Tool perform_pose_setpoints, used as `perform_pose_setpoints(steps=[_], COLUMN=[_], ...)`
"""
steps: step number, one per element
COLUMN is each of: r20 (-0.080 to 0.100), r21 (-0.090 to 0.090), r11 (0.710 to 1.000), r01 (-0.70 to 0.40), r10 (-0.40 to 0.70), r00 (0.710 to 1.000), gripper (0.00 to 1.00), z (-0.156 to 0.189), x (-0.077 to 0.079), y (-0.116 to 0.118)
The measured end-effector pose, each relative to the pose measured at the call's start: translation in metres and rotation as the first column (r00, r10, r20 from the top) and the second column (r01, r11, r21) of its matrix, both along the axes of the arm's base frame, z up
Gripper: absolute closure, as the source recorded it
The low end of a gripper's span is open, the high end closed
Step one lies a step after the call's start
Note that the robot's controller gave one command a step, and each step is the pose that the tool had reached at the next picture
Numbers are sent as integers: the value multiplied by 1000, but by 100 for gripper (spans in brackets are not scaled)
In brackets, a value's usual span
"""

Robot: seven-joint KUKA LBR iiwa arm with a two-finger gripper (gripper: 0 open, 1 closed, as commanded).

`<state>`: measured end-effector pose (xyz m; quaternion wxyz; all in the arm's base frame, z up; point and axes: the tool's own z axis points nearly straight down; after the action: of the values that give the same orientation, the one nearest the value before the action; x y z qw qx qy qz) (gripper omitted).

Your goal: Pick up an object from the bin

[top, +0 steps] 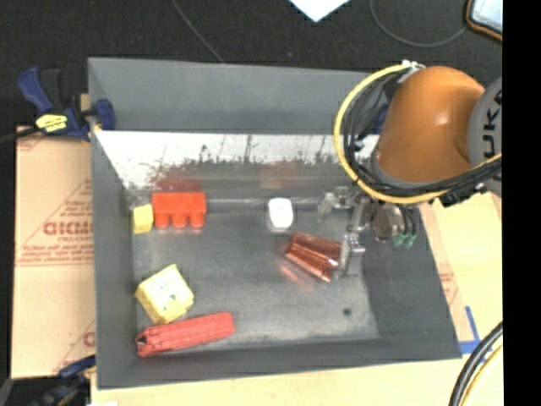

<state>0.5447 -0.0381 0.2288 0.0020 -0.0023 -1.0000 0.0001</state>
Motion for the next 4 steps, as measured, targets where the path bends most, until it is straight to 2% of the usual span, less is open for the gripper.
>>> perform_pose_setpoints(steps=[1,2,3,4], r20=[8,9,23,11], r21=[-1,-1,3,0], r11=[1000,998,979,992], r01=[-2,67,204,124], r10=[2,-67,-204,-124], r00=[1000,998,979,992], gripper=[0,0,0,0], z=[4,-68,-68,-123], x=[2,45,52,53], y=[0,-36,-39,-35])
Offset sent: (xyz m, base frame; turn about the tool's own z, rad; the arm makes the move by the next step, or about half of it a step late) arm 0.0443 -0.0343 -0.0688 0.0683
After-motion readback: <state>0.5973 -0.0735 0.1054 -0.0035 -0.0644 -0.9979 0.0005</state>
